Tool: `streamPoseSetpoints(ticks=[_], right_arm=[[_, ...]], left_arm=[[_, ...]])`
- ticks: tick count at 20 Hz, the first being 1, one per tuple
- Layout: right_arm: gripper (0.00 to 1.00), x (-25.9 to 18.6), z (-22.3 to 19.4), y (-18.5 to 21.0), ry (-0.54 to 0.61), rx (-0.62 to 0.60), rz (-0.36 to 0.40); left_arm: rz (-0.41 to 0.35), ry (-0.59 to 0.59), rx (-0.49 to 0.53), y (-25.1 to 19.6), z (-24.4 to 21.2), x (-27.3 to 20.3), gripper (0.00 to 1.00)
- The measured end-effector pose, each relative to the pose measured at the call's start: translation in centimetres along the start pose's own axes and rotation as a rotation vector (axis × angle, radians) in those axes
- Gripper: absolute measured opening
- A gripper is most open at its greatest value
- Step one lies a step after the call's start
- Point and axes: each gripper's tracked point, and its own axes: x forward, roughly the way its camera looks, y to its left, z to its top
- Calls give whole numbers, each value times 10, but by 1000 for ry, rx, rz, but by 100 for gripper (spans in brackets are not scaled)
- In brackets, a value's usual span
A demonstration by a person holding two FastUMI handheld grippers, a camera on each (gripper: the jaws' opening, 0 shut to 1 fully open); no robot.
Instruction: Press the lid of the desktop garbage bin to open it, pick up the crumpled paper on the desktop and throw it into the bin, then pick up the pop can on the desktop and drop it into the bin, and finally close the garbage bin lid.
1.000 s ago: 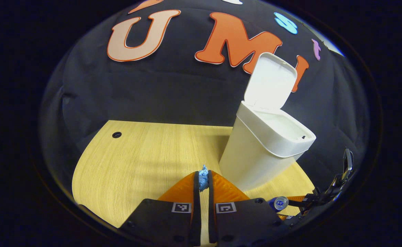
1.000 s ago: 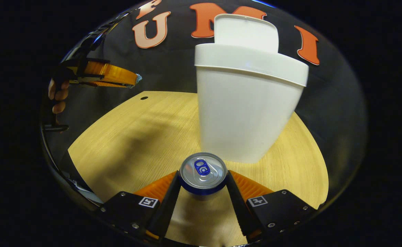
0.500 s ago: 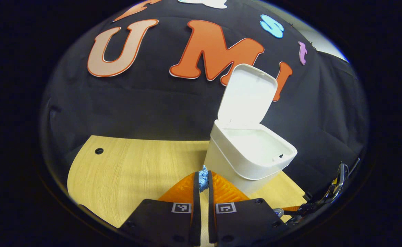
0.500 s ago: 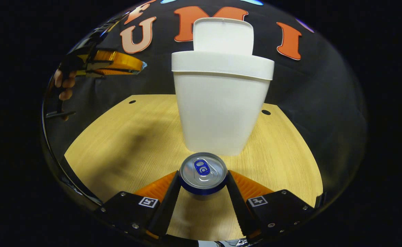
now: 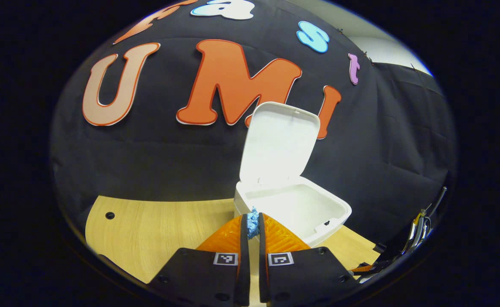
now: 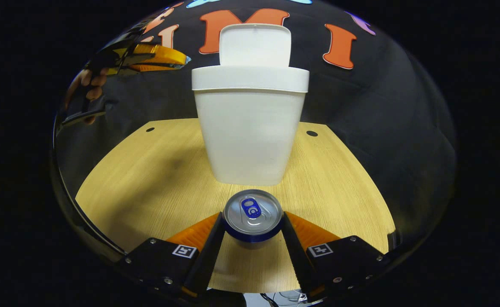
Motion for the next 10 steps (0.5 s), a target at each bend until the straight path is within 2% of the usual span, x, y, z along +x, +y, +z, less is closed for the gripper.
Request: streamPoseSetpoints(ticks=[7, 8, 9, 10], right_arm=[[80, -13, -14, -18, 19, 49, -66], [75, -15, -15, -20, 19, 55, -74], [80, -17, -17, -22, 19, 61, -84], [80, -19, -19, -24, 19, 66, -90]], left_arm=[[-85, -14, 33, -35, 8, 18, 12], [-93, -15, 37, -38, 8, 20, 12], [-104, -11, 42, -42, 8, 24, 12], [-109, -9, 47, -45, 8, 25, 12]])
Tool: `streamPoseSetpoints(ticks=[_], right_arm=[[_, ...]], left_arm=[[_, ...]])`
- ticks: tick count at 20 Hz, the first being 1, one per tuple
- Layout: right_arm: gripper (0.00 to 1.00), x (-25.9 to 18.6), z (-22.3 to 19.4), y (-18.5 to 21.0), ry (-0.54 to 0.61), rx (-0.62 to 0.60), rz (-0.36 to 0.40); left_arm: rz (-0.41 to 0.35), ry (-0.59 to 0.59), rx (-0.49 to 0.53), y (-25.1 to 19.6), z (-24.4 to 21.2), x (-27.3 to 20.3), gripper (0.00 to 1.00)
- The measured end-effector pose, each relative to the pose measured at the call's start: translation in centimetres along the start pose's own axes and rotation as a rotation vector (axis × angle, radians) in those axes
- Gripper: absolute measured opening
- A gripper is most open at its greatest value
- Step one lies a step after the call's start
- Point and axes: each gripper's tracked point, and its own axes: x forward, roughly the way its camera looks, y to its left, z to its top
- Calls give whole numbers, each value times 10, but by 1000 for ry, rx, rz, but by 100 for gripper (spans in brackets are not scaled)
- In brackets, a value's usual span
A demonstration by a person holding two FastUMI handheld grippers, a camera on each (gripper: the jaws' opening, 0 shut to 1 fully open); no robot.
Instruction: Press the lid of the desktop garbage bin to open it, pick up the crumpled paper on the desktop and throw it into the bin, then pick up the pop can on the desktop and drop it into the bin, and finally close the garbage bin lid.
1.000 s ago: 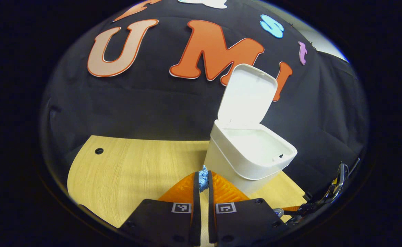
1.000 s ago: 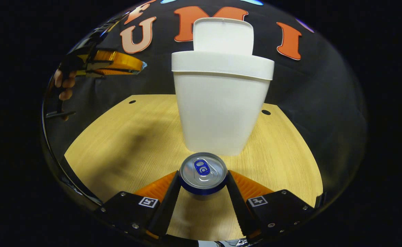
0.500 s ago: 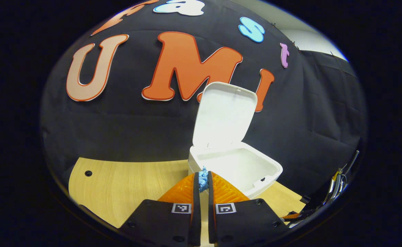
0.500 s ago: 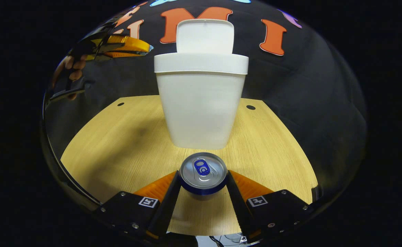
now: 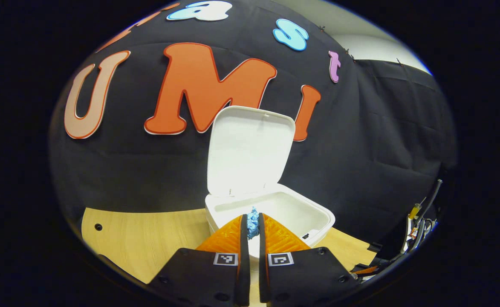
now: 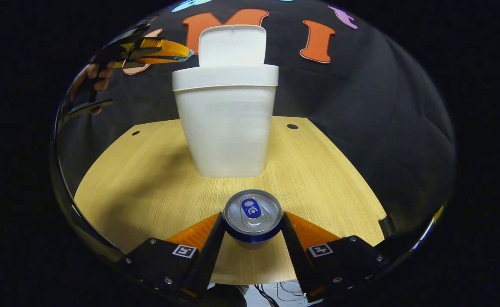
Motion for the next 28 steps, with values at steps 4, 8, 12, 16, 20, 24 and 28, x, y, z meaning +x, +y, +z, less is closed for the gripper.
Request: streamPoseSetpoints(ticks=[4, 8, 12, 16, 20, 24, 28], right_arm=[[80, -6, -4, -7, 1, 26, -34], [80, -13, -11, -13, 6, 49, -66], [80, -17, -10, -17, 3, 58, -88], [80, -24, -6, -22, -8, 71, -105], [80, -33, 6, -31, -27, 64, -131], [80, -41, 27, -37, -64, 35, -145], [80, -49, 55, -37, -111, 33, -139]], left_arm=[[-21, 23, 5, -9, -7, 9, 12], [-38, 46, 27, -16, -13, 16, 12], [-42, 75, 43, -19, -22, 21, 12], [-52, 83, 61, -21, -25, 23, 16], [-54, 98, 84, -23, -29, 25, 22], [-43, 102, 113, -23, -32, 26, 27], [-39, 109, 120, -18, -36, 23, 46]])
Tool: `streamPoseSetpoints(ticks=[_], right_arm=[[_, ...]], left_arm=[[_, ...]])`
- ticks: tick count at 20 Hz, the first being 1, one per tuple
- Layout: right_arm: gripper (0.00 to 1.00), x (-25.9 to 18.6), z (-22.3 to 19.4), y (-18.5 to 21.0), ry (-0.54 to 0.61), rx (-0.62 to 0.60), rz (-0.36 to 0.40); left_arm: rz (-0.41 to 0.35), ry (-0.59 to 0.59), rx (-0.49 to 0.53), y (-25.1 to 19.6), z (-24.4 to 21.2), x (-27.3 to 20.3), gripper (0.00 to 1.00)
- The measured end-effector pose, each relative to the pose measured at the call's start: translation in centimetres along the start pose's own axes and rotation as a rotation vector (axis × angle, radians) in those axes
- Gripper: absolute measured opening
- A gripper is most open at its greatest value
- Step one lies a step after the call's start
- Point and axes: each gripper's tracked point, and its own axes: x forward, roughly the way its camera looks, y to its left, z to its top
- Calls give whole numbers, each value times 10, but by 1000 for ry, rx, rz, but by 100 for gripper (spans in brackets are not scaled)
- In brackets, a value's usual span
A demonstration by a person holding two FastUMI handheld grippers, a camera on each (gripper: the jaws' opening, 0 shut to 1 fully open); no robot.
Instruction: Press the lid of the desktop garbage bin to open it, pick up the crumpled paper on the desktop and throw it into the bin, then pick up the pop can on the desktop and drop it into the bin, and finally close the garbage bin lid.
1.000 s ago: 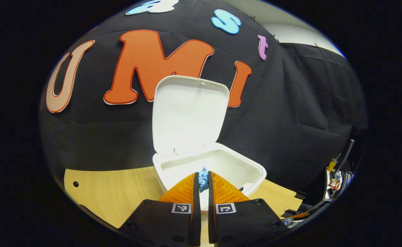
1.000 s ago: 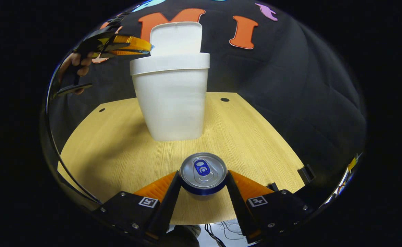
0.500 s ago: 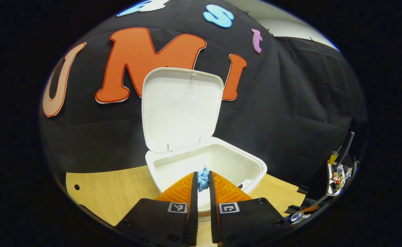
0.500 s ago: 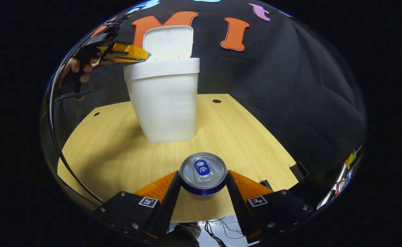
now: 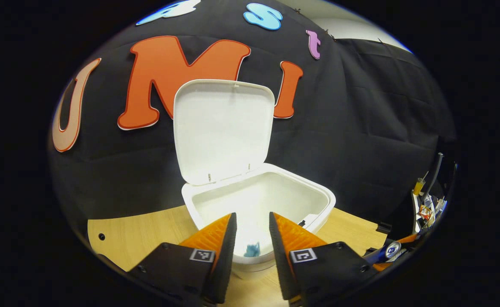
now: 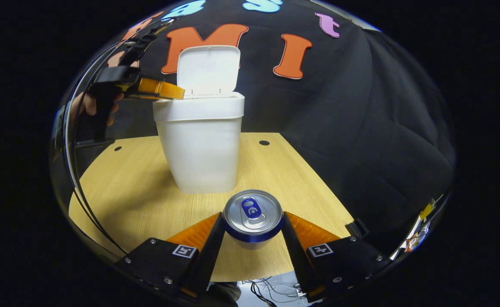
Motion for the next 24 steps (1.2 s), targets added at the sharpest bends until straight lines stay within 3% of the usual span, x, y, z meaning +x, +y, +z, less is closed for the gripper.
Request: streamPoseSetpoints(ticks=[1, 2, 4, 5, 7, 8, 9, 15, 16, 17, 18, 19, 20, 21, 22, 23, 24], right_arm=[[80, 0, 8, -1, -13, 4, 3], [80, -1, 15, -3, -26, 5, 2], [80, -4, 32, -7, -57, 0, -1], [80, -3, 42, -9, -74, -4, -1], [80, -2, 60, -13, -103, -12, 1], [80, -1, 70, -13, -119, -17, 5], [80, 0, 78, -14, -135, -23, 7], [80, -6, 125, -12, -212, -56, 44], [75, -5, 134, -10, -226, -56, 54], [80, -4, 143, -9, -235, -53, 66], [80, -3, 153, -8, -245, -48, 82], [80, -3, 162, -6, -260, -45, 95], [80, -1, 171, -4, -274, -52, 106], [79, 1, 181, -3, -290, -64, 112], [80, 2, 189, -1, -313, -78, 118], [80, 6, 197, 1, -327, -94, 126], [80, 11, 203, 5, -335, -107, 134]], left_arm=[[0, 1, 1, -1, 0, 0, 54], [-5, -5, 2, -1, 0, -1, 50], [-5, -16, 15, 2, 0, -6, 66], [-4, -18, 22, 1, 0, -8, 63], [-11, -36, 40, -2, -1, -16, 80], [-9, -40, 50, -2, -2, -20, 78], [-3, -50, 59, 0, -2, -23, 87], [54, -75, 124, 17, -5, -48, 93], [65, -78, 130, 21, -6, -53, 93], [75, -79, 133, 24, -7, -57, 93], [85, -78, 131, 27, -9, -61, 87], [100, -70, 130, 31, -14, -67, 93], [116, -62, 128, 36, -18, -71, 87], [129, -52, 125, 40, -25, -77, 93], [144, -43, 123, 45, -30, -81, 93], [158, -37, 124, 49, -35, -87, 87], [173, -29, 127, 54, -41, -93, 94]])
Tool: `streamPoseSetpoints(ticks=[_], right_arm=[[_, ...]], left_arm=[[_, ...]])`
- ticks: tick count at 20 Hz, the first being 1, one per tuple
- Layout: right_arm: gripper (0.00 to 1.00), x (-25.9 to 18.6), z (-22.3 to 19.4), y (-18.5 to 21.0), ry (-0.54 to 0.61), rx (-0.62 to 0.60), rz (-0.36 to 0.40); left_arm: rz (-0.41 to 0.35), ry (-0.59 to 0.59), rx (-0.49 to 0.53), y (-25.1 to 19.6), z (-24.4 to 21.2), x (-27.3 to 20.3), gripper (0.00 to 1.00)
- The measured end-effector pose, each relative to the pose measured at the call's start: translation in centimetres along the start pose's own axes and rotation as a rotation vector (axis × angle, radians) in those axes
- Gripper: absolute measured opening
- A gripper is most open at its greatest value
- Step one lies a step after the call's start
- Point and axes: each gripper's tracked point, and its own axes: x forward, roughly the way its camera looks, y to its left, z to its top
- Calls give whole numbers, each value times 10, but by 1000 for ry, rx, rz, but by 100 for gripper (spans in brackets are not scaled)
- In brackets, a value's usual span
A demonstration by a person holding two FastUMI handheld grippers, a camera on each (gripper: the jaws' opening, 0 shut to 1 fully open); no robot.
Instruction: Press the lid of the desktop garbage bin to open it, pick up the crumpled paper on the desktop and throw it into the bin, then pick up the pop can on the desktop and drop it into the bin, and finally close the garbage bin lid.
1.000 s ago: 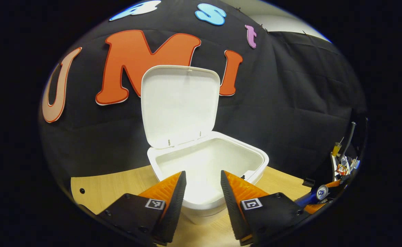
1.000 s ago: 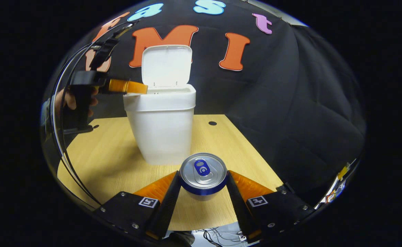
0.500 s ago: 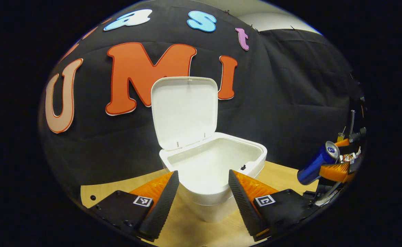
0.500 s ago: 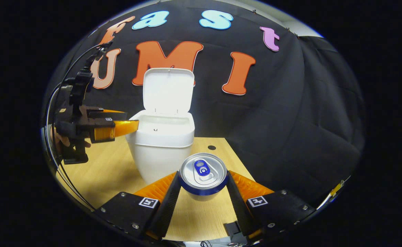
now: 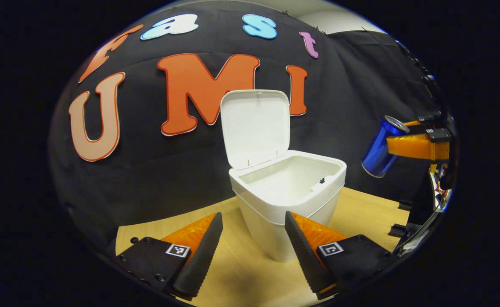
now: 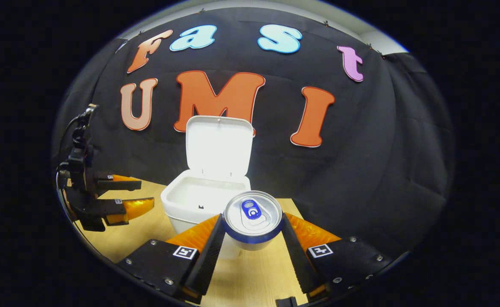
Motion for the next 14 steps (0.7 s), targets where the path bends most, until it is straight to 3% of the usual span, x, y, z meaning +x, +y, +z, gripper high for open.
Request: streamPoseSetpoints(ticks=[3, 7, 8, 9, 10, 14], right_arm=[[80, 19, 17, 14, -36, -9, 46], [80, 39, 33, 35, -72, -23, 99], [80, 44, 35, 40, -76, -27, 109], [80, 49, 35, 44, -76, -31, 120], [80, 54, 36, 48, -80, -39, 129], [80, 73, 28, 56, -59, -81, 150]], left_arm=[[69, 40, 16, 23, -19, -17, 97], [146, 55, -36, 45, -31, -37, 97], [163, 57, -43, 49, -34, -41, 87], [183, 62, -52, 55, -37, -46, 87], [198, 62, -61, 58, -39, -51, 97], [276, 71, -83, 76, -44, -70, 97]])
